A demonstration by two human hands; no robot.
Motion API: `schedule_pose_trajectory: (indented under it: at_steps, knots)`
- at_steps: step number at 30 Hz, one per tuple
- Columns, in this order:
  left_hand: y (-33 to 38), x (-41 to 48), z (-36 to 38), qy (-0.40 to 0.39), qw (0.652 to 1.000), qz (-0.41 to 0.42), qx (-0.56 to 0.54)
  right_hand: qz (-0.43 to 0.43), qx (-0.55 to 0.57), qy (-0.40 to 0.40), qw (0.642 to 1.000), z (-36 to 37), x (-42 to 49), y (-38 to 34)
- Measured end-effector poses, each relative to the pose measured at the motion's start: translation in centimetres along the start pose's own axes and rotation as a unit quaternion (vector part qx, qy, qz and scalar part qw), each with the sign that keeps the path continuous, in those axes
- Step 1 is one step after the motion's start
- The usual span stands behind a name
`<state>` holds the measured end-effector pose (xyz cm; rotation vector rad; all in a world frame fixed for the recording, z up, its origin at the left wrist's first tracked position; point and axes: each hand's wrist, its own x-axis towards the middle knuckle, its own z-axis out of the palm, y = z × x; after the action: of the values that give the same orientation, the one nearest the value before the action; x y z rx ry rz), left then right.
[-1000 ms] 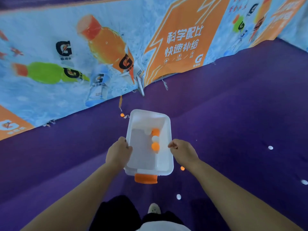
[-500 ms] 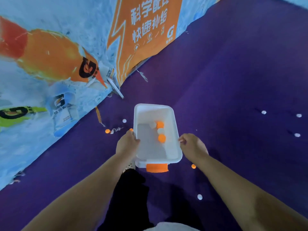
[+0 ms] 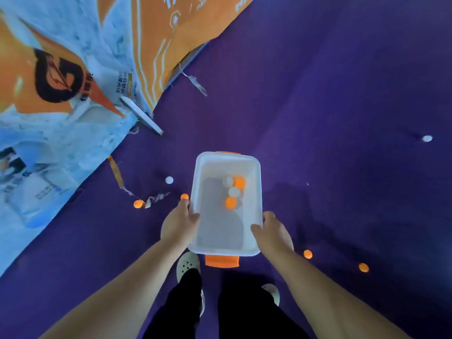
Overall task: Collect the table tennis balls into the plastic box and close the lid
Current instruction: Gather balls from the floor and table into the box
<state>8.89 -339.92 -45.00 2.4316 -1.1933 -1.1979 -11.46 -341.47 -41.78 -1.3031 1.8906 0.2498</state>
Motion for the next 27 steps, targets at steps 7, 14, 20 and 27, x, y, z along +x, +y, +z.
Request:
schedule_pose_trajectory:
  at_steps: [7, 14, 20, 27]
  knots:
    - [-8.5, 13.2, 12.0, 0.017, 0.998, -0.017, -0.053, 0.014, 0.036, 0.085, 0.996, 13.0, 16.3, 2.3]
    - [-17.5, 23.2, 19.1, 0.079, 0.996, 0.025, -0.018, -0.023, 0.142, 0.161, 0.976, 22.7, 27.6, 4.5]
    - [-23.3, 31.0, 23.5, 0.117, 0.978, 0.122, 0.125, -0.089, 0.135, 0.213, 0.964, 25.3, 32.0, 4.5]
    - [-24.9, 33.6, 24.4, 0.075, 0.973, 0.138, 0.170, -0.101, 0.106, 0.209, 0.967, 26.5, 32.2, 5.3]
